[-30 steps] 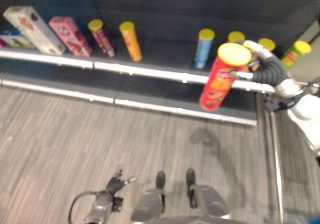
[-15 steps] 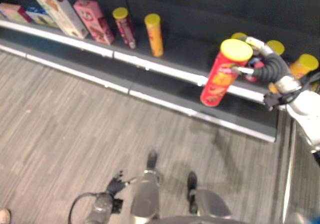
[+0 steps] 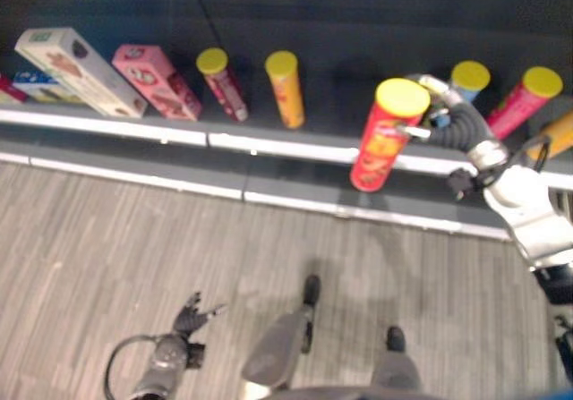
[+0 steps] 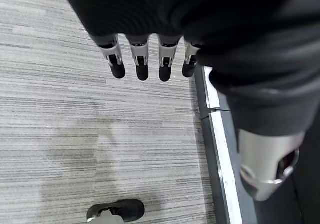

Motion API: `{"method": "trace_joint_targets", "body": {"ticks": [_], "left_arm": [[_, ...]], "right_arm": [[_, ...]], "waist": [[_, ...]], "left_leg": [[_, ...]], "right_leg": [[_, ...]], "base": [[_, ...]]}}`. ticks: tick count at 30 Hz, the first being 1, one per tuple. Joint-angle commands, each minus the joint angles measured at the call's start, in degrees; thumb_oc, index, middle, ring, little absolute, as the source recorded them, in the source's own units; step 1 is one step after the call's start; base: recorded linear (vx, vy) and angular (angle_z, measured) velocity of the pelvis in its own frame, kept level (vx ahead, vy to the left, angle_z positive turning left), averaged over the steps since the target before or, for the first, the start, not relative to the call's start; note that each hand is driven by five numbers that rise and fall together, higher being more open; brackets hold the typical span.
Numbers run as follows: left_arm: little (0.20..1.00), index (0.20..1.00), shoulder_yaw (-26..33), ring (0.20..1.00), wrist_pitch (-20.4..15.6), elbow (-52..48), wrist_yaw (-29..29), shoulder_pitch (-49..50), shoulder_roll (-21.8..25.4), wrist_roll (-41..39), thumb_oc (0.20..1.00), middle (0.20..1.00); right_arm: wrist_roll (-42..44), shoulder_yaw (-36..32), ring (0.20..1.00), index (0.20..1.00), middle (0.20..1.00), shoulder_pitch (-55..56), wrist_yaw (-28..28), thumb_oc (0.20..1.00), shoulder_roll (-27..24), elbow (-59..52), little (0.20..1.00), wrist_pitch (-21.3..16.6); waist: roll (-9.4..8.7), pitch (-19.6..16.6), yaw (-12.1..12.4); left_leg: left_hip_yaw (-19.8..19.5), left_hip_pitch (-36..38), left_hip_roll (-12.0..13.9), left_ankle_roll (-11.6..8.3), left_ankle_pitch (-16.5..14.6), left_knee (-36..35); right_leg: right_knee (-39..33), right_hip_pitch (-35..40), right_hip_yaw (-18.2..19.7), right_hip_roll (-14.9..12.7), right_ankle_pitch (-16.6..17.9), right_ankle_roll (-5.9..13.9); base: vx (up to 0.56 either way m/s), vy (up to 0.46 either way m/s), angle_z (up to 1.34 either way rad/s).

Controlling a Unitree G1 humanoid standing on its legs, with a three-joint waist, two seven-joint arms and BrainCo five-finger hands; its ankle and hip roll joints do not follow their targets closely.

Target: Put the goods on the table back onto the shelves and tidy them up.

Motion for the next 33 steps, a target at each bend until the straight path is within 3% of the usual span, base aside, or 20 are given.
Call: {"method": "trace_joint_targets", "body": {"ticks": [1, 5, 6, 7, 13, 33], "left_arm": [[1.000, 1.000, 1.03, 1.000, -0.79, -1.27, 1.77, 3.27, 2.96, -1.99, 1.000, 1.000], [1.000, 1.000, 1.09, 1.000, -0.81, -1.23, 1.76, 3.21, 2.89, -2.00, 1.000, 1.000], [1.000, 1.000, -0.19, 1.000, -0.60, -0.10, 2.25, 1.54, 1.93, -2.01, 1.000, 1.000], [1.000, 1.000, -0.42, 1.000, -0.88, -0.13, 2.40, 1.32, 1.71, -2.23, 1.000, 1.000], [1.000, 1.000, -1.39, 1.000, -1.13, -0.70, 3.46, 1.26, 1.11, -3.56, 1.000, 1.000], [1.000, 1.000, -5.43, 1.000, -3.02, -2.35, 7.25, -0.98, 0.83, -6.29, 1.000, 1.000]], "right_arm": [[-1.87, -0.53, 0.200, 0.200, 0.200, -8.04, -4.41, 0.200, 0.17, 0.90, 0.200, -2.33], [-1.87, -0.35, 0.200, 0.200, 0.200, -8.28, -4.47, 0.200, 0.16, 1.07, 0.200, -2.39], [-6.02, -1.54, 0.200, 0.200, 0.200, -8.96, -8.00, 0.200, -0.87, 1.17, 0.200, -1.71], [-6.53, -1.49, 0.200, 0.200, 0.200, -9.65, -8.70, 0.200, -1.03, 1.44, 0.200, -1.99], [-9.31, -0.36, 0.200, 0.200, 0.200, -14.17, -12.00, 0.200, -1.56, 3.75, 0.200, -1.07], [-16.49, 2.55, 0.200, 0.200, 0.200, -31.89, -27.45, 0.200, 0.26, 20.13, 0.200, 1.49]], "waist": [[-0.68, -1.12, 0.17], [-0.54, -1.07, 0.18], [-1.28, 1.62, -0.82], [-1.03, 1.93, -0.88], [0.23, 3.01, 0.05], [5.24, 7.57, 2.43]], "left_leg": [[-0.20, -0.53, 6.89, -4.42, -12.45, 8.08], [-0.19, -0.55, 7.09, -4.51, -12.68, 8.22], [-3.32, -0.56, 5.32, -4.89, -12.78, 9.39], [-3.56, -1.16, 5.57, -5.28, -12.33, 9.09], [-5.18, -2.96, 6.33, -6.06, -10.79, 7.92], [-5.26, -5.65, 5.40, -6.15, -8.55, 4.93]], "right_leg": [[2.06, -11.43, -0.56, 2.49, 2.35, 0.23], [2.40, -11.59, -0.50, 2.69, 2.10, 0.14], [-0.56, -10.69, 2.25, 5.78, 0.26, -0.96], [-0.54, -11.23, 1.55, 5.95, 0.39, -1.02], [0.83, -12.07, -0.93, 5.67, -0.77, -1.55], [2.97, -15.74, -2.07, 4.31, -1.74, -1.39]], "base": [[-0.02, -0.021, -0.32], [0.04, -0.043, 0.06], [0.15, -0.205, 0.35], [0.14, -0.227, 0.60], [0.01, -0.069, 0.48], [0.00, -0.006, 0.10]]}}
